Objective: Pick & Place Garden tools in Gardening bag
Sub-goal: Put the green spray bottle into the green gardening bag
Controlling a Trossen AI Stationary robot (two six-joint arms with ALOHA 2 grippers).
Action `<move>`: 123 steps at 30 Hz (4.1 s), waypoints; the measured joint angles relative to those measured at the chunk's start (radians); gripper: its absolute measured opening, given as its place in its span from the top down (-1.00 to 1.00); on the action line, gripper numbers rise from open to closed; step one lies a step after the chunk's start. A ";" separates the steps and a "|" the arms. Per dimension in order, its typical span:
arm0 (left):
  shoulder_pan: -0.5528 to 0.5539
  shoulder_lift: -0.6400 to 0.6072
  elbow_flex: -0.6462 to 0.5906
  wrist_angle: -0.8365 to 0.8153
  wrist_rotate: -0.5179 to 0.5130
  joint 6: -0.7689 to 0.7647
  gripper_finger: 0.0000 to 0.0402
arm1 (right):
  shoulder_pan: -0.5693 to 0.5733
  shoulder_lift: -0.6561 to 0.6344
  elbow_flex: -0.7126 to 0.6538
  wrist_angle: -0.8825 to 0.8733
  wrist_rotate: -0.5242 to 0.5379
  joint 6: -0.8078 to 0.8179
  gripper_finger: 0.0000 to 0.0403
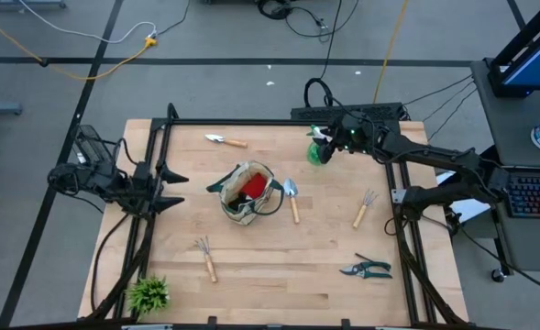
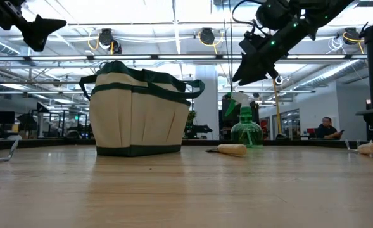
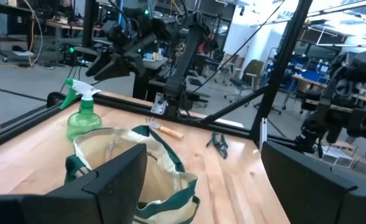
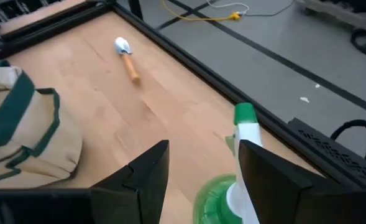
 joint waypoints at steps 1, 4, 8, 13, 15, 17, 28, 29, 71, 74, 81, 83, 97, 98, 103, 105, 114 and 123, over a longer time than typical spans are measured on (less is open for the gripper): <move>0.000 0.000 0.000 -0.001 0.000 0.000 -0.61 | 0.000 0.000 0.000 -0.002 0.017 -0.003 0.07; 0.000 0.000 0.000 0.000 -0.001 -0.010 -0.61 | 0.000 0.000 0.000 -0.014 0.046 -0.030 0.07; 0.000 0.000 0.000 0.000 -0.004 -0.021 -0.61 | -0.002 -0.001 0.000 -0.015 0.052 -0.067 0.07; 0.000 0.000 0.000 0.000 -0.008 -0.022 -0.61 | -0.005 0.015 0.000 -0.009 0.114 -0.113 0.07; 0.000 0.000 0.000 0.000 -0.008 -0.022 -0.61 | -0.008 0.030 -0.001 -0.014 0.115 -0.117 0.07; 0.000 0.000 0.000 0.000 -0.008 -0.021 -0.61 | -0.010 0.052 -0.001 -0.003 0.090 -0.129 0.07; 0.000 0.000 0.000 0.002 -0.009 -0.039 -0.61 | -0.011 0.175 -0.001 0.028 0.098 -0.168 0.07; 0.000 0.000 0.000 0.002 -0.009 -0.039 -0.61 | -0.011 0.180 -0.001 0.038 0.098 -0.169 0.07; 0.000 0.000 0.001 0.000 -0.008 -0.059 -0.61 | -0.002 0.144 -0.002 0.048 0.099 -0.131 0.76; 0.000 0.000 0.001 -0.005 -0.007 -0.103 -0.61 | 0.012 0.119 -0.002 0.054 0.098 -0.131 0.76; 0.000 0.000 0.001 -0.004 -0.006 -0.178 -0.61 | 0.061 0.040 -0.002 0.060 0.094 -0.108 0.76; 0.000 0.000 0.001 -0.005 -0.006 -0.177 -0.61 | 0.080 0.017 -0.002 0.064 0.094 -0.104 0.76; 0.000 0.000 0.001 -0.015 0.002 -0.142 -0.61 | 0.227 -0.093 -0.002 0.287 0.090 -0.104 0.76; 0.000 0.000 0.001 -0.023 0.001 -0.143 -0.61 | 0.239 -0.096 -0.002 0.320 0.085 -0.104 0.76; 0.000 0.000 0.001 -0.069 0.003 -0.165 -0.61 | 0.285 -0.091 0.005 0.489 -0.034 -0.103 0.76; 0.000 0.000 0.001 -0.076 0.003 -0.165 -0.61 | 0.307 -0.076 0.033 0.498 -0.043 -0.101 0.76; 0.000 0.000 0.001 -0.089 0.010 -0.138 -0.61 | 0.373 0.072 0.209 0.451 -0.210 -0.113 0.76; 0.000 0.001 0.001 -0.089 0.035 -0.124 -0.61 | 0.382 0.248 0.305 0.406 -0.288 -0.158 0.76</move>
